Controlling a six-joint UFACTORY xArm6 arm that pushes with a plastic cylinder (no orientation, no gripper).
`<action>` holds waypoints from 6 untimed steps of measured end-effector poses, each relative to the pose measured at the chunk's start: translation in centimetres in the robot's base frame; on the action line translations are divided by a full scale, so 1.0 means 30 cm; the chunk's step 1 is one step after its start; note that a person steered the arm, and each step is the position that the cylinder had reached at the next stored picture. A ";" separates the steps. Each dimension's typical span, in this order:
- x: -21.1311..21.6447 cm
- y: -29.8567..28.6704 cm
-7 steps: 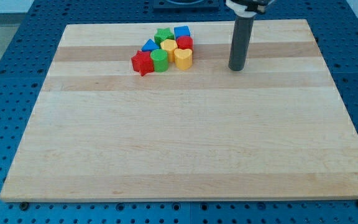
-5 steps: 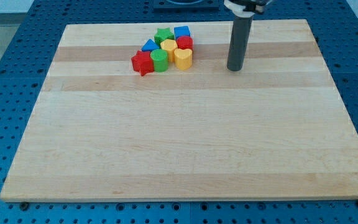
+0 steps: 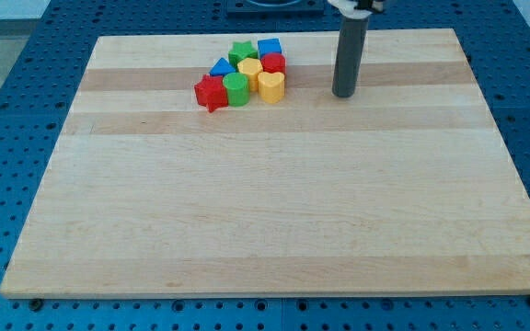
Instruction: Slightly move the blue cube into the green star
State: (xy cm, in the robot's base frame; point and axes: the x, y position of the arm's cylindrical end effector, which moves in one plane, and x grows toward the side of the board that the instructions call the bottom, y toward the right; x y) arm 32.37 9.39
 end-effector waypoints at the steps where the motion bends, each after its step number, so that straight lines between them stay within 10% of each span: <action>1: -0.078 -0.027; 6: -0.215 -0.244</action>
State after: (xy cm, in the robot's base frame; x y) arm 25.91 2.06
